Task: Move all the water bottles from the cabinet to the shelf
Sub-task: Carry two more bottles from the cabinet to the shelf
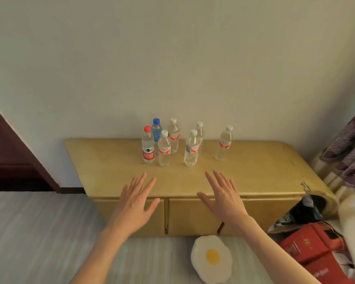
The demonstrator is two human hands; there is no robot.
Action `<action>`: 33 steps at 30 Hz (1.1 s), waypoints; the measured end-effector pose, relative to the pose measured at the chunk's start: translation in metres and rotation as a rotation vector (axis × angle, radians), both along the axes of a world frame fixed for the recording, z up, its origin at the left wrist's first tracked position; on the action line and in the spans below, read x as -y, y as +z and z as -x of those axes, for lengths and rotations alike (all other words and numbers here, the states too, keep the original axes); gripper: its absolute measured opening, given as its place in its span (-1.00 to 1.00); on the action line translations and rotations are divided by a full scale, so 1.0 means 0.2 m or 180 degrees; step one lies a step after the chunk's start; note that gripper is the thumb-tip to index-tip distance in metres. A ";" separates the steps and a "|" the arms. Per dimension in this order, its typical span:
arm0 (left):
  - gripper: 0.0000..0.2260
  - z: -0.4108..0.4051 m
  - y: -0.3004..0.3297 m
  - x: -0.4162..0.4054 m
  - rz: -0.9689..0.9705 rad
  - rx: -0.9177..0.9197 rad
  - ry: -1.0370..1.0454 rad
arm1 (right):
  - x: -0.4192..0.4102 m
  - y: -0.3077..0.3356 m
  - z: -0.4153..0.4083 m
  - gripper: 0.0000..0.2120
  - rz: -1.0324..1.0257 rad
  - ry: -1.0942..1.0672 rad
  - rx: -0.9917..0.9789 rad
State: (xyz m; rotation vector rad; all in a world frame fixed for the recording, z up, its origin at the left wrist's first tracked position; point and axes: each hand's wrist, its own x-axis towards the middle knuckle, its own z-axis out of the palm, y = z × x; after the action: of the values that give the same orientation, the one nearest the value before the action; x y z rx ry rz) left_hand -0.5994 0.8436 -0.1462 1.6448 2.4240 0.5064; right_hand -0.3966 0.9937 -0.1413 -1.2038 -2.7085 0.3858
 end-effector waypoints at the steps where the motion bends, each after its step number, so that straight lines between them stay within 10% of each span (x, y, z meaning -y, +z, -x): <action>1: -0.45 0.06 0.01 -0.08 0.0000 0.0028 -0.0015 | -0.07 0.00 0.05 -0.35 0.0018 -0.0024 -0.0023; 22: -0.29 0.82 -0.26 -1.48 0.0152 -0.0282 -0.0501 | -1.45 -0.27 0.87 -0.47 0.0468 0.0304 -0.0062; 33: -0.70 0.92 -0.30 -1.59 0.0058 0.0377 -0.0548 | -1.49 -0.35 0.92 -0.65 0.0328 0.0278 -0.0312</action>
State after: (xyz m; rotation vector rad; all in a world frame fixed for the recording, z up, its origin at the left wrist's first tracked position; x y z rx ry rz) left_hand -0.7832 1.1617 -0.2071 1.7433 2.1736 0.5363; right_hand -0.5798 1.2912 -0.2117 -1.0631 -2.6923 0.5865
